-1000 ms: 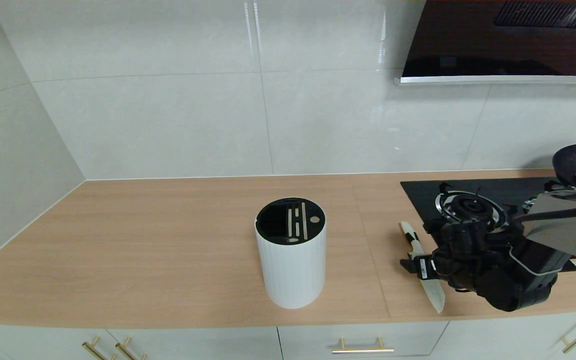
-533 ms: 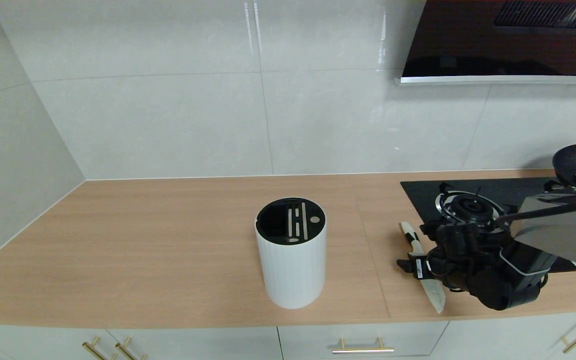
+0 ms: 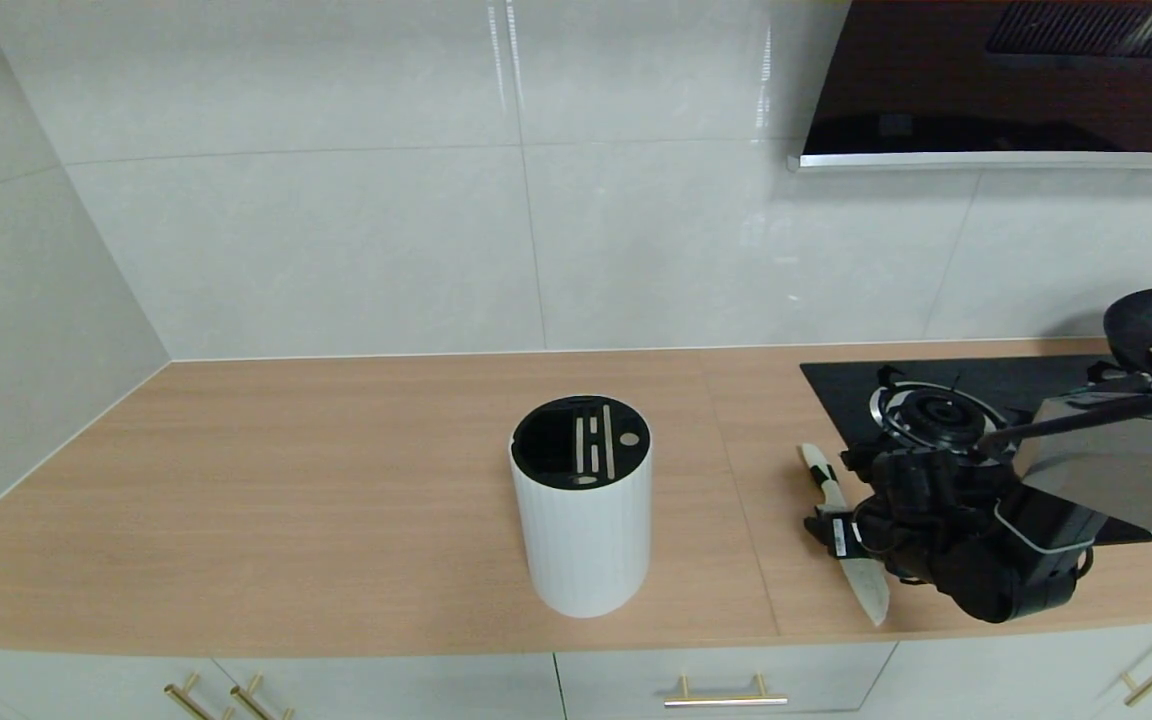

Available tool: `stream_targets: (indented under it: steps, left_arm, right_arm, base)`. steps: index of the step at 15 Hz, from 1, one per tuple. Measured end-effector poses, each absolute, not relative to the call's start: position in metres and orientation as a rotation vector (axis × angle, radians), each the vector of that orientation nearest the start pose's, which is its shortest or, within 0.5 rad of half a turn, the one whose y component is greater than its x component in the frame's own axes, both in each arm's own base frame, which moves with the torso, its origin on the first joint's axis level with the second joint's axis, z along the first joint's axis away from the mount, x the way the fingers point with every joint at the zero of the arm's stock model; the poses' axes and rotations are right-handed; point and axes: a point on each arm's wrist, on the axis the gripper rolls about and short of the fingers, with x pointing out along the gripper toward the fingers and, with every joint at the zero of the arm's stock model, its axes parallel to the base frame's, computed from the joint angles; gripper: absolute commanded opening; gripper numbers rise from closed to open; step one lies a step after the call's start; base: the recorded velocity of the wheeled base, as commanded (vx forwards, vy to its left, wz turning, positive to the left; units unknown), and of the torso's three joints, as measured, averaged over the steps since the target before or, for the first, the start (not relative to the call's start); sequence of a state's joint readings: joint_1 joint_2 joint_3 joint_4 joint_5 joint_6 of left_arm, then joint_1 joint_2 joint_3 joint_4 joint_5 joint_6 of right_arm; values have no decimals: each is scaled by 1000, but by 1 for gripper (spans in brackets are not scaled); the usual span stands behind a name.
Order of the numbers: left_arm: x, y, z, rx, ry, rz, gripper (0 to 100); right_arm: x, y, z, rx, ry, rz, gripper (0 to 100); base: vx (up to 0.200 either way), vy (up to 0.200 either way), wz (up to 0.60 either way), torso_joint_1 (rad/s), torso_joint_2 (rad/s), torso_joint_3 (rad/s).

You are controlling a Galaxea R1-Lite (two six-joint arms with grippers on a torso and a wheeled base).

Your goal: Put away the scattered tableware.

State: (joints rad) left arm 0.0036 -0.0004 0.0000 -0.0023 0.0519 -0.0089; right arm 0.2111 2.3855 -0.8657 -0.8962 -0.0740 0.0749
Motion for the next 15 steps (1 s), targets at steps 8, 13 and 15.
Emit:
stream_targets:
  steps: [8, 13, 15]
  left_arm:
    - [-23, 1, 76, -9, -3, 55, 100]
    - [-23, 1, 76, -2, -3, 56, 100]
    - [-23, 1, 78, -7, -20, 51, 100]
  right_arm:
    - [376, 80, -28, -25, 631, 95, 0]
    - [373, 79, -16, -42, 533, 73, 0]
    - [373, 79, -4, -45, 502, 50, 0]
  base:
    - [0, 0, 0, 0, 0, 0]
    - [0, 0, 0, 0, 0, 0]
    - [0, 0, 0, 0, 0, 0]
